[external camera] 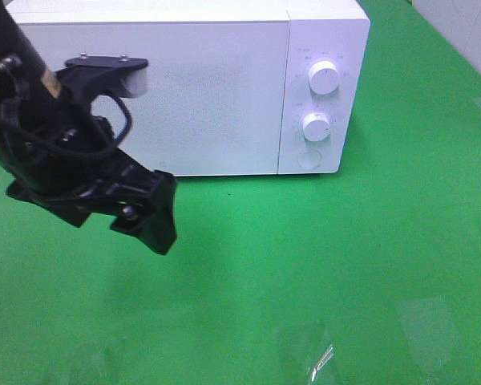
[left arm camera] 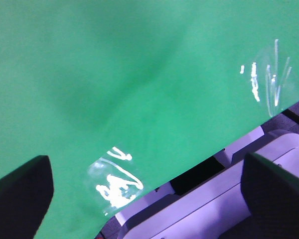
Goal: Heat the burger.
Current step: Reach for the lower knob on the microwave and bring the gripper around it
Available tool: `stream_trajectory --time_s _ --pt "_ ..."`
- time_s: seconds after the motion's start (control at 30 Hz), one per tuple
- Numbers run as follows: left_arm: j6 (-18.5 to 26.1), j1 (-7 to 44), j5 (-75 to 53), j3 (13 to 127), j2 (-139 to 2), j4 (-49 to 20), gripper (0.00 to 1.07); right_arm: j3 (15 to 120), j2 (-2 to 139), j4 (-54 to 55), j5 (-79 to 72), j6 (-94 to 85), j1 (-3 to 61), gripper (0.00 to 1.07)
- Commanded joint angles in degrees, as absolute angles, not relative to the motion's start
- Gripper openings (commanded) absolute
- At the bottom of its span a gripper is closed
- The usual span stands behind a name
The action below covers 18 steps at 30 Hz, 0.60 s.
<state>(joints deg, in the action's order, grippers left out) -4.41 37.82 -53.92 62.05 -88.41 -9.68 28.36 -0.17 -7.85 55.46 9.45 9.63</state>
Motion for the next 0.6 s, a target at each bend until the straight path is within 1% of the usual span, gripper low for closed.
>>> stream_trajectory --time_s 0.03,0.07,0.1,0.13,0.17,0.2,0.27,0.3,0.33,0.37,0.4,0.43,0.47,0.57,0.6 --pt "-3.72 30.54 -58.38 62.17 -85.49 -9.74 0.94 28.13 -1.72 -7.91 54.95 8.54 9.45 0.7" --pt "-3.72 30.54 -58.38 62.17 -85.49 -9.74 0.94 28.13 -1.72 -7.91 54.95 8.54 9.45 0.7" --pt "-3.5 28.65 -58.9 62.17 -85.03 -9.74 0.94 28.13 -1.72 -7.91 54.95 8.54 9.45 0.7" --pt "-3.5 28.65 -58.9 62.17 -85.03 -9.74 0.94 28.13 -1.72 -7.91 54.95 8.54 9.45 0.7" --pt "-2.52 25.04 -59.64 62.17 -84.45 -9.68 0.94 28.13 -1.72 -7.91 54.95 8.54 9.45 0.7" --pt "-2.52 25.04 -59.64 62.17 -84.45 -9.68 0.94 28.13 -1.72 -7.91 54.95 8.54 9.45 0.7" --pt "-0.69 17.93 -62.17 62.17 -83.82 -9.74 0.94 28.13 -1.72 -7.91 54.95 8.54 9.45 0.7" --pt "-0.69 17.93 -62.17 62.17 -83.82 -9.74 0.94 28.13 -1.72 -7.91 54.95 8.54 9.45 0.7" --pt "0.63 14.21 -63.83 62.17 -83.82 -9.85 0.94 28.13 -1.72 -7.91 54.95 8.54 9.45 0.7" --pt "0.63 14.21 -63.83 62.17 -83.82 -9.85 0.94 28.13 -1.72 -7.91 54.95 8.54 9.45 0.7" --pt "1.78 11.06 -65.72 62.17 -83.82 -10.31 0.94 28.13 -1.72 -7.91 54.95 8.54 9.45 0.7" --pt "1.78 11.06 -65.72 62.17 -83.82 -10.31 0.94 28.13 -1.72 -7.91 54.95 8.54 9.45 0.7" --pt "3.95 7.62 -67.95 62.17 -83.82 -10.83 0.94 28.13 -1.72 -7.91 54.95 8.54 9.45 0.7" --pt "4.7 6.25 -68.98 62.17 -83.82 -11.12 0.94 28.13 -1.72 -7.91 54.95 8.54 9.45 0.7" --pt "5.96 1.6 -71.05 61.94 -83.71 -12.32 0.94 28.13 -1.72 -7.91 54.95 8.54 9.45 0.7"
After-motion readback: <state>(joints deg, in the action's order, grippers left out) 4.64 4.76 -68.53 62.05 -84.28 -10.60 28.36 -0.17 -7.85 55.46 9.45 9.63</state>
